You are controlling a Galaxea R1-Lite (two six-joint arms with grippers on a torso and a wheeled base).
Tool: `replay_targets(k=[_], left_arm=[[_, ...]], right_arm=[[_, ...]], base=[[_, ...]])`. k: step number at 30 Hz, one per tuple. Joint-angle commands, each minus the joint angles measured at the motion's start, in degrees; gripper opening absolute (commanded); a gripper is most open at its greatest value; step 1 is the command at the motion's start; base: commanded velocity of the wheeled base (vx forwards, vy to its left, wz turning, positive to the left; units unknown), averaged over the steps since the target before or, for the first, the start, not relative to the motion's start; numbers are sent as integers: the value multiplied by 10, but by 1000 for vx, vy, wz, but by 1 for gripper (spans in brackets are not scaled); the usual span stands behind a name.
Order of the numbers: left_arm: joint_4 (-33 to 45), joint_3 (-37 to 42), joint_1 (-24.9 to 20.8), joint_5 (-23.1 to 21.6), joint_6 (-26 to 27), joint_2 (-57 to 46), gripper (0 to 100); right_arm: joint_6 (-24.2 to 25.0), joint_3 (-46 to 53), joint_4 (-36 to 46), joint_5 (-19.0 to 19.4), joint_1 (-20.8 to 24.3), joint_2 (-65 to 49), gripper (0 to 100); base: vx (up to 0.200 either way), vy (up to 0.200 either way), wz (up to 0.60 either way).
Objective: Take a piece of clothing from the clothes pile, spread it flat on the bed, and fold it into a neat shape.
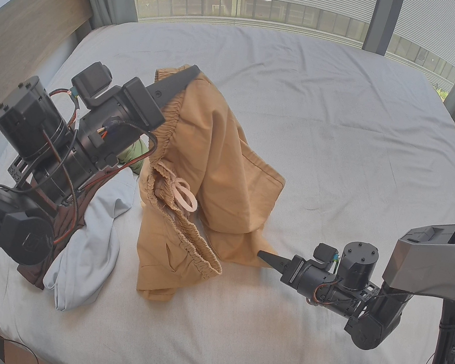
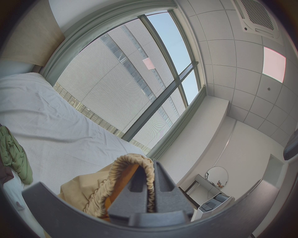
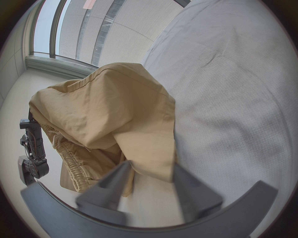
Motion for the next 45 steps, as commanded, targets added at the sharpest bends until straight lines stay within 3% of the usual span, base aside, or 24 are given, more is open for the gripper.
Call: replay_targets(k=[1, 7, 12, 16, 23, 30, 36, 45], left_arm=[[0, 0, 0, 0, 0, 1, 0], [-3, 0, 1, 0, 0, 10, 0], [7, -11, 3, 6, -10, 9, 0], [24, -14, 24, 8, -11, 12, 0], [62, 11, 43, 6, -29, 12, 0], [96, 23, 69, 1, -50, 39, 0], [89, 18, 74, 4, -50, 85, 0], [43, 17, 77, 2, -50, 99, 0]], right_arm=[[0, 0, -1, 0, 1, 0, 0], [1, 8, -2, -4, -9, -21, 0], [-7, 44, 0, -2, -36, -110, 0], [-43, 80, -1, -2, -47, -161, 0], [-46, 96, 10, -1, -65, -268, 0], [-65, 90, 127, 4, -81, -360, 0], [-101, 99, 168, 28, -75, -357, 0], [-126, 138, 163, 33, -38, -204, 0]], base=[[0, 0, 0], [0, 0, 0], [0, 0, 0], [0, 0, 0], [0, 0, 0], [0, 0, 0], [0, 0, 0], [0, 0, 0]])
